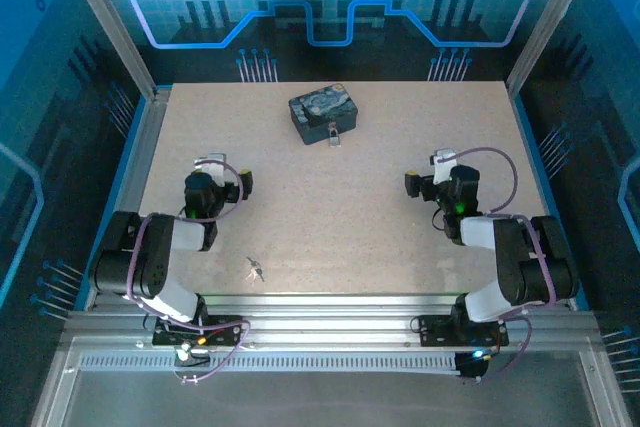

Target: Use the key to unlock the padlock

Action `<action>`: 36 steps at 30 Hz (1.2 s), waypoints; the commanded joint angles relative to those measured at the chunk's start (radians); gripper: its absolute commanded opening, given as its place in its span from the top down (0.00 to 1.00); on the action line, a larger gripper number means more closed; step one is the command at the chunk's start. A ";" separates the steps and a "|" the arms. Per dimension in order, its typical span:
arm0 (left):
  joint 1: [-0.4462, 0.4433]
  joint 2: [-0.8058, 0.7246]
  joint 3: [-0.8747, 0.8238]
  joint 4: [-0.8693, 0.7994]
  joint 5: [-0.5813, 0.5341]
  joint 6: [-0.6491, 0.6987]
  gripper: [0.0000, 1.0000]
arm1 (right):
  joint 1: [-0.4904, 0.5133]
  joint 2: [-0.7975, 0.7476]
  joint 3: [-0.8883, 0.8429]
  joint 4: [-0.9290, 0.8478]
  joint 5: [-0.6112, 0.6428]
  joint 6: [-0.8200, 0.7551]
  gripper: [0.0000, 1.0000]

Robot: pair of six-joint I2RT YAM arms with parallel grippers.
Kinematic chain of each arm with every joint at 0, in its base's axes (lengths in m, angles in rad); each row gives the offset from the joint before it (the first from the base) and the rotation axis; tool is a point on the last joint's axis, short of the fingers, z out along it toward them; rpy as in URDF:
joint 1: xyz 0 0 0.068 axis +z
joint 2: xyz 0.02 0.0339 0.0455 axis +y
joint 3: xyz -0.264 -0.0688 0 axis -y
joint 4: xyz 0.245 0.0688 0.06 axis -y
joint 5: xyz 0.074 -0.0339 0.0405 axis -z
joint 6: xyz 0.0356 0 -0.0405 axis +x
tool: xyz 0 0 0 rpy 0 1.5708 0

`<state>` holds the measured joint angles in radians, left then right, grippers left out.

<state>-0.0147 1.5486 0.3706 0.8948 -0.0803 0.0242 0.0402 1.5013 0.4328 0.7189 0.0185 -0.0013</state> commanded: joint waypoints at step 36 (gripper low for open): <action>0.004 -0.025 0.039 -0.048 -0.033 -0.025 0.01 | 0.021 -0.017 0.045 -0.059 0.007 -0.024 0.03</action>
<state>-0.0139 1.5478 0.3790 0.8742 -0.0830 0.0235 0.0414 1.5009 0.4397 0.6930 0.0189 -0.0048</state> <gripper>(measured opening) 0.990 0.977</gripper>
